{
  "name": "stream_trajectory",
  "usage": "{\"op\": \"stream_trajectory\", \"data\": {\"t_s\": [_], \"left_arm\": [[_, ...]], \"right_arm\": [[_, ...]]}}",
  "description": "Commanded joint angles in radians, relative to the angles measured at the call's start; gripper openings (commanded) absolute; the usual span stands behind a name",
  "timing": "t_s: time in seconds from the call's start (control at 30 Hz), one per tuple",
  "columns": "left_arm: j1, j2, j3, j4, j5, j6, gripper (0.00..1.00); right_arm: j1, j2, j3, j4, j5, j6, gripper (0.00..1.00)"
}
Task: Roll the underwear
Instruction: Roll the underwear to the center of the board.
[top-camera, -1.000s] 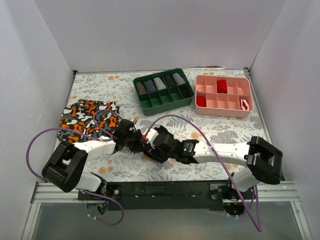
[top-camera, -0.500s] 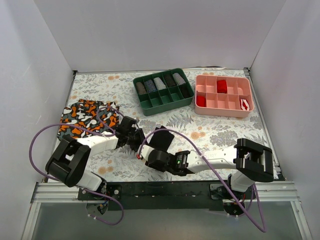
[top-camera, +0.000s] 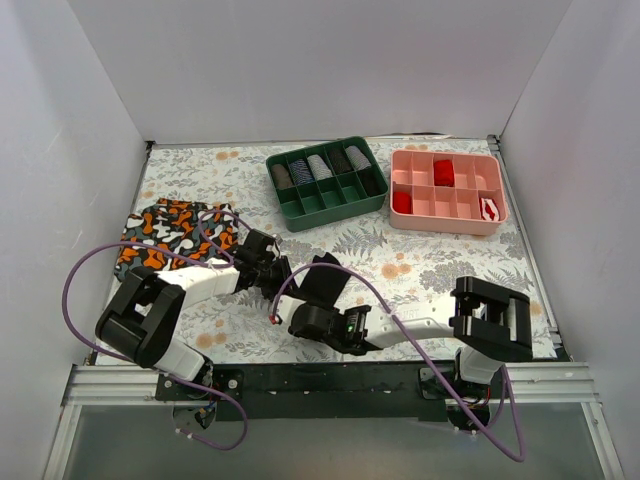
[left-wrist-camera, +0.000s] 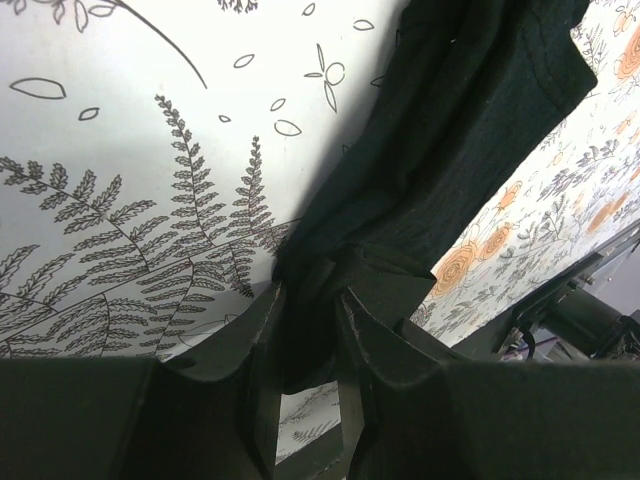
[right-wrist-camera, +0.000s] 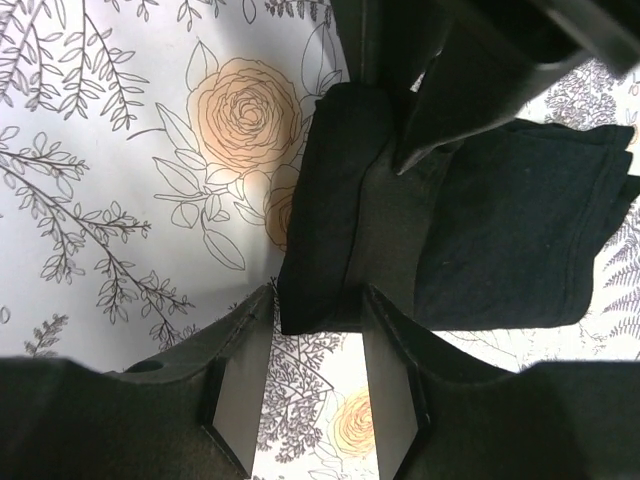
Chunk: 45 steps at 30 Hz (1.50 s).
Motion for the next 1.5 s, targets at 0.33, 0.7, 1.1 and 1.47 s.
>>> {"op": "stream_trajectory", "data": {"t_s": [0.33, 0.7, 1.1, 1.47], "left_arm": [[-0.01, 0.05, -0.054, -0.146, -0.049, 0.057, 0.0], [-0.01, -0.004, -0.041, -0.145, -0.052, 0.048, 0.09], [0.0, -0.179, 0.025, -0.177, -0.187, 0.022, 0.65], [0.017, -0.305, -0.014, -0.171, -0.25, -0.01, 0.67]], "right_arm": [[0.008, 0.077, -0.074, 0.086, 0.081, 0.093, 0.35], [-0.01, 0.01, -0.153, 0.115, -0.157, 0.178, 0.01], [-0.125, -0.038, -0.162, 0.142, -0.451, 0.234, 0.01], [-0.251, -0.104, -0.235, 0.243, -0.726, 0.332, 0.01]]}}
